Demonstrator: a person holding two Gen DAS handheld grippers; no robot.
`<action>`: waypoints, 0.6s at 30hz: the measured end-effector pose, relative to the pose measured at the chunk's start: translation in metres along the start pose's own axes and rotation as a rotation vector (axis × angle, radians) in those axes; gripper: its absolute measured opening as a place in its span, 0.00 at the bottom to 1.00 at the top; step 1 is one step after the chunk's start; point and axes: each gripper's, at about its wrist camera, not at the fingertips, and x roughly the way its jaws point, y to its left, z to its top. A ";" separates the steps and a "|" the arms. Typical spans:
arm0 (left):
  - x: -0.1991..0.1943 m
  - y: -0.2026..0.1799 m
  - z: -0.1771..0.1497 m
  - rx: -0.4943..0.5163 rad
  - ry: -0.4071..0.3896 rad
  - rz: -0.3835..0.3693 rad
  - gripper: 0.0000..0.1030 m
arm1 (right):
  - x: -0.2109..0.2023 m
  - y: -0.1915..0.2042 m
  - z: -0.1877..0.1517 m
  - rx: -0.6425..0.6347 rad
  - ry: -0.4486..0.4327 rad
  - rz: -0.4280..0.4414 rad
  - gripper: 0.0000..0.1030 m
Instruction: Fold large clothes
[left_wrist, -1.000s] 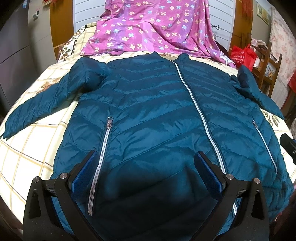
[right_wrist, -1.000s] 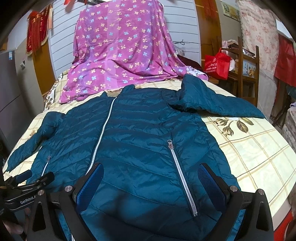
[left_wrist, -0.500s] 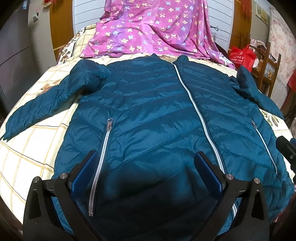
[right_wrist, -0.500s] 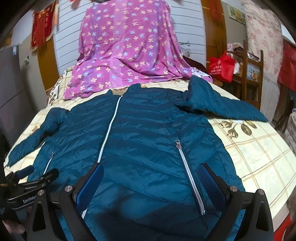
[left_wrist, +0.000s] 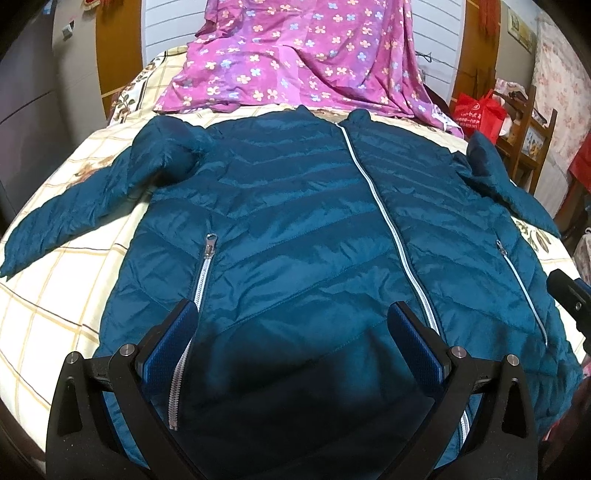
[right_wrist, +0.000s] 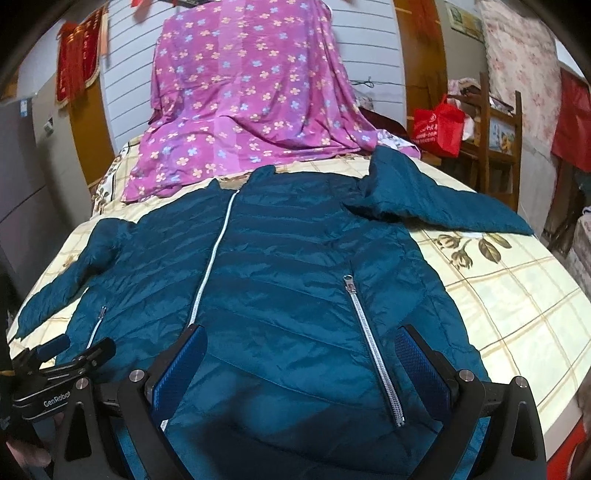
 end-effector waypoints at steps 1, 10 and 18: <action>0.001 0.000 0.000 0.001 0.003 -0.004 1.00 | 0.001 -0.001 0.000 0.003 0.004 -0.005 0.98; 0.002 0.001 -0.001 -0.006 0.010 0.006 1.00 | 0.010 -0.002 -0.001 0.008 0.049 -0.053 0.98; 0.011 -0.003 -0.004 0.011 0.049 -0.002 1.00 | 0.010 -0.003 -0.001 0.013 0.047 -0.051 0.98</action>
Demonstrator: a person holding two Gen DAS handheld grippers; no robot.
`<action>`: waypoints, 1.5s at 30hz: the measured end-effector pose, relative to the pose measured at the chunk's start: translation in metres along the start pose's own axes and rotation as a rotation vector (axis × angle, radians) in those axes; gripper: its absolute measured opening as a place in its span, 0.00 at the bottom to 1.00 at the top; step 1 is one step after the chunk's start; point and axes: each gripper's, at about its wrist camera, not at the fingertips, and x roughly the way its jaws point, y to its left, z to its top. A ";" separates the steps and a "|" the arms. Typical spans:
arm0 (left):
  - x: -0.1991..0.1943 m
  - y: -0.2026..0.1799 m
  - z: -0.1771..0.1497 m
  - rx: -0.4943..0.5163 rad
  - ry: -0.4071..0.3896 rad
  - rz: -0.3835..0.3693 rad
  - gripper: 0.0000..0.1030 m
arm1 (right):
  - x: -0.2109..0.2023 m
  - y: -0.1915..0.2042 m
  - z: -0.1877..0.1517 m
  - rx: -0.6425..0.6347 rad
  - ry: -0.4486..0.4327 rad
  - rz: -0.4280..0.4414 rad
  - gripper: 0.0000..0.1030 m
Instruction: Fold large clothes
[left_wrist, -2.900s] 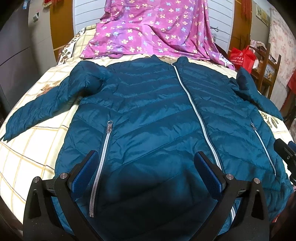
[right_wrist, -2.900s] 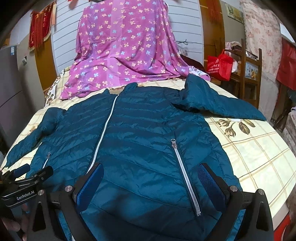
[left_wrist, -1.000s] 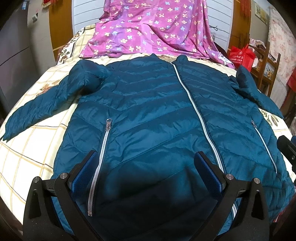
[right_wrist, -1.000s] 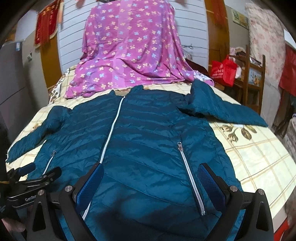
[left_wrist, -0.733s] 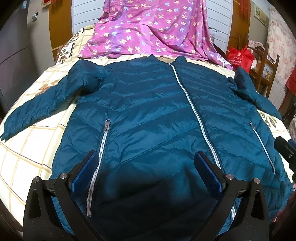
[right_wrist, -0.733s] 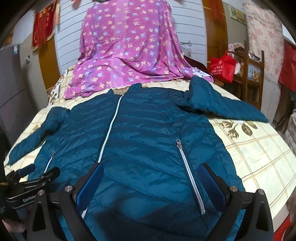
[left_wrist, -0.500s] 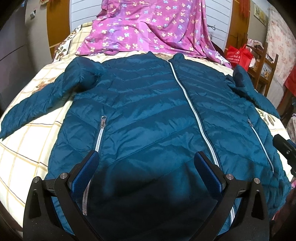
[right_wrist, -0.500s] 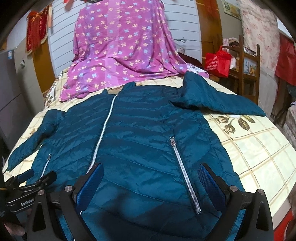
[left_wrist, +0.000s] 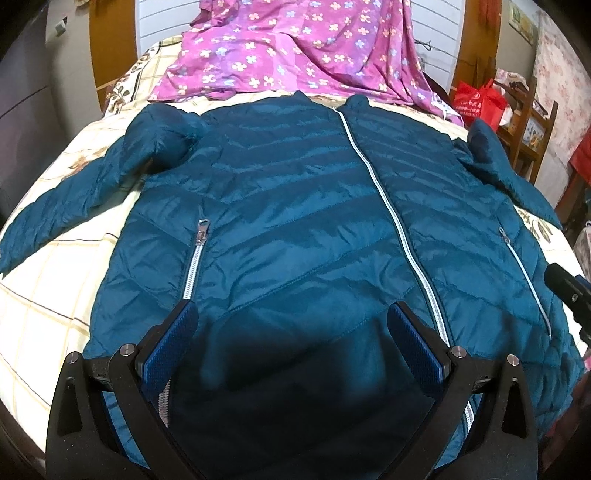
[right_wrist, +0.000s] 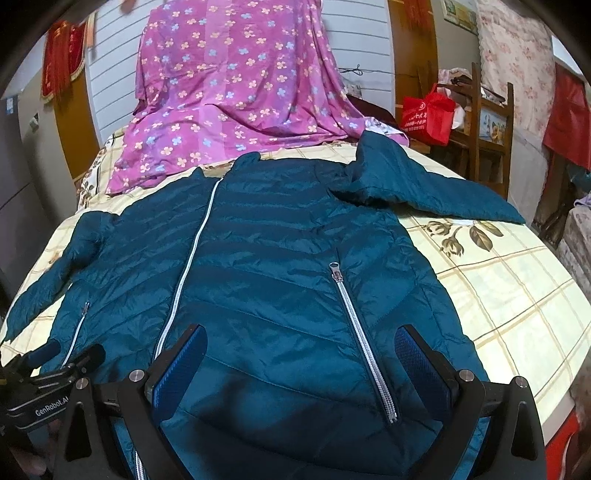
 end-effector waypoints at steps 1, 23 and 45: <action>0.001 0.000 0.000 0.002 0.003 0.003 1.00 | 0.000 0.000 0.000 0.002 0.001 0.001 0.98; -0.051 0.080 0.036 -0.093 -0.062 0.150 1.00 | 0.005 -0.003 0.002 0.041 0.009 0.049 0.98; 0.037 0.456 0.022 -0.600 0.185 0.399 1.00 | 0.018 0.009 -0.002 0.021 0.079 0.060 0.98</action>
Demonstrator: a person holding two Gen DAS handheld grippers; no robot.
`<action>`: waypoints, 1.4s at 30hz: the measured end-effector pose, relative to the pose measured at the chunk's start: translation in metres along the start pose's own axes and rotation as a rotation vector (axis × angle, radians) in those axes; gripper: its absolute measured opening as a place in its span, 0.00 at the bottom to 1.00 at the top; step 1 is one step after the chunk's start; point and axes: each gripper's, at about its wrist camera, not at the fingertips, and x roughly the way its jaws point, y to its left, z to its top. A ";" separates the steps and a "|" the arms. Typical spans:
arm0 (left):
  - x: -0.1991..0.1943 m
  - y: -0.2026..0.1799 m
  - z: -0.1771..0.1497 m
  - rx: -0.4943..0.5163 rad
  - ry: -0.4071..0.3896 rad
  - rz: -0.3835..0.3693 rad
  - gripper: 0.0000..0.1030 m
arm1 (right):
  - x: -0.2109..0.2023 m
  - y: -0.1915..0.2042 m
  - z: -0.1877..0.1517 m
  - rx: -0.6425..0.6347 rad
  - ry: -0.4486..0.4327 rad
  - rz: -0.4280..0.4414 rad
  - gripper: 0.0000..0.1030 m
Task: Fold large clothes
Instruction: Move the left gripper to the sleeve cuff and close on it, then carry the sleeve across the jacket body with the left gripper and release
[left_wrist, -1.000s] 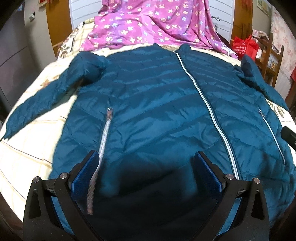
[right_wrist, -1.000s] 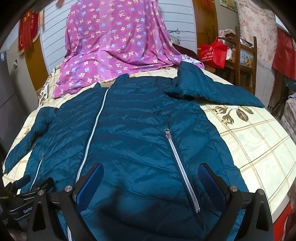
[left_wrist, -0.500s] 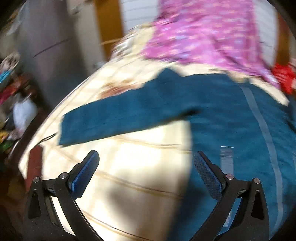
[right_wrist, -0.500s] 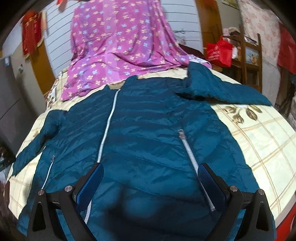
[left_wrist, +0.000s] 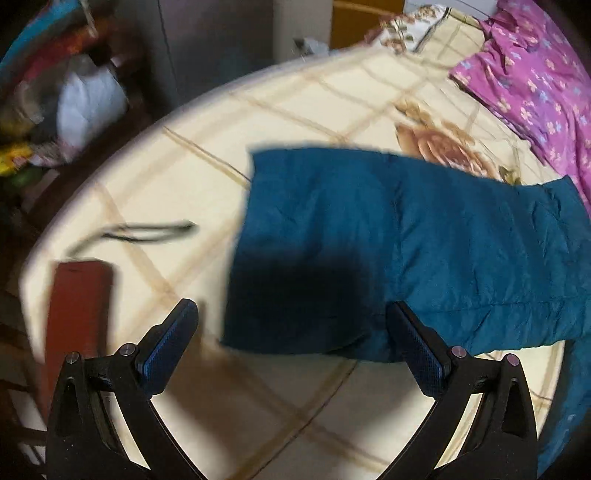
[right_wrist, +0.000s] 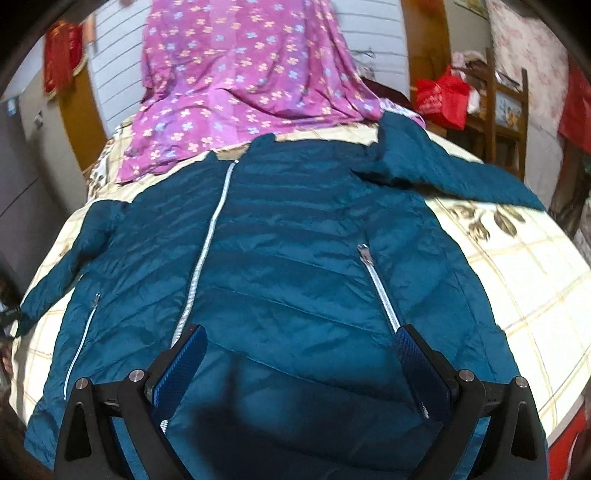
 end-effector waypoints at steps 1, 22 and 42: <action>-0.003 -0.004 -0.001 0.007 -0.027 0.008 1.00 | 0.001 -0.001 0.000 0.007 0.006 -0.004 0.98; -0.129 -0.072 -0.011 0.104 -0.294 -0.595 0.16 | 0.000 -0.010 0.001 0.007 0.016 -0.024 0.98; -0.212 -0.416 -0.115 0.441 -0.131 -1.063 0.12 | -0.023 -0.057 -0.006 0.012 0.023 -0.068 0.98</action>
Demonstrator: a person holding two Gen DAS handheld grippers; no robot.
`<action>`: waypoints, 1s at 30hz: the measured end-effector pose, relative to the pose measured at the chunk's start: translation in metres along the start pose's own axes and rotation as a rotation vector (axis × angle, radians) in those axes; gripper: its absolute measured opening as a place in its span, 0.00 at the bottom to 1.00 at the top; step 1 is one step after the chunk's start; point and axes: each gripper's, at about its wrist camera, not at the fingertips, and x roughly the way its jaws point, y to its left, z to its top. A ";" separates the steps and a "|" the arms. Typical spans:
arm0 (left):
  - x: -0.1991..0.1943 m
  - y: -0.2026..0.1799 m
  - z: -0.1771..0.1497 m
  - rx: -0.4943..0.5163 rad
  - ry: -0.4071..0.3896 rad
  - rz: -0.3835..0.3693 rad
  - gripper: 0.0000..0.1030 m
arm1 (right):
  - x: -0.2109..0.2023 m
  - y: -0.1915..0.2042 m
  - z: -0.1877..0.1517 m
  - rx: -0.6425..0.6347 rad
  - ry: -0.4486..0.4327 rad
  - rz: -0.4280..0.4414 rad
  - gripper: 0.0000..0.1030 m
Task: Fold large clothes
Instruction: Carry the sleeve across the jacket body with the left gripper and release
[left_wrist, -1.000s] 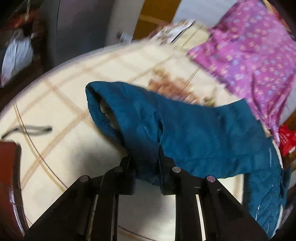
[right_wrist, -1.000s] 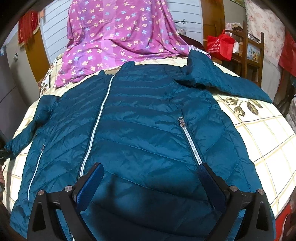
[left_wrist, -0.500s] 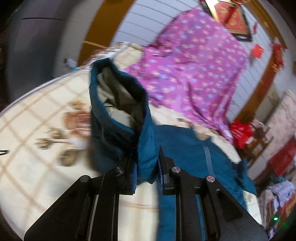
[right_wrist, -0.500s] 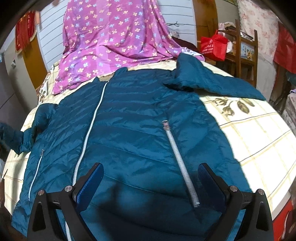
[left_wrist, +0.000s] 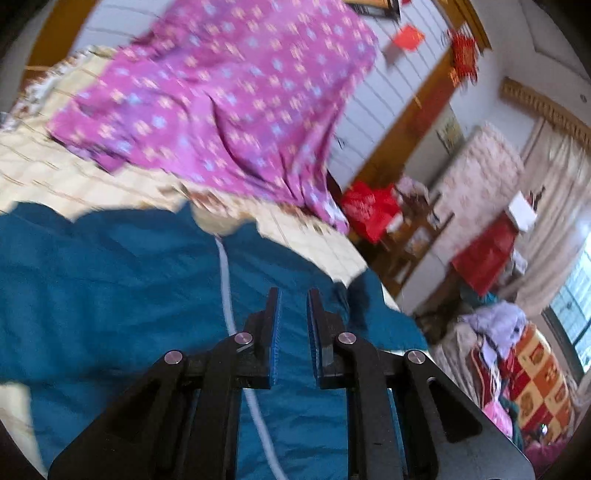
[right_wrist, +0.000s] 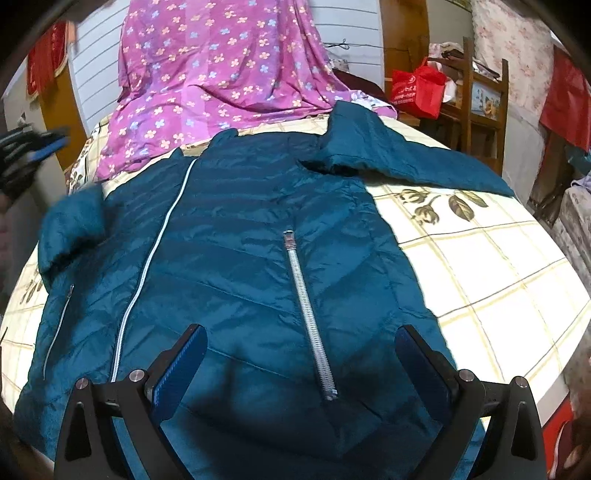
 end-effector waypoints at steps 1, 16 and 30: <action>0.016 -0.005 -0.005 0.002 0.021 -0.003 0.12 | -0.001 -0.004 0.000 0.005 -0.003 -0.002 0.98; -0.026 0.066 -0.076 -0.061 0.083 0.228 0.46 | 0.001 0.007 0.002 0.030 -0.015 0.036 0.98; -0.126 0.167 -0.158 -0.243 0.017 0.933 0.81 | 0.025 0.140 0.033 -0.082 -0.075 0.450 0.98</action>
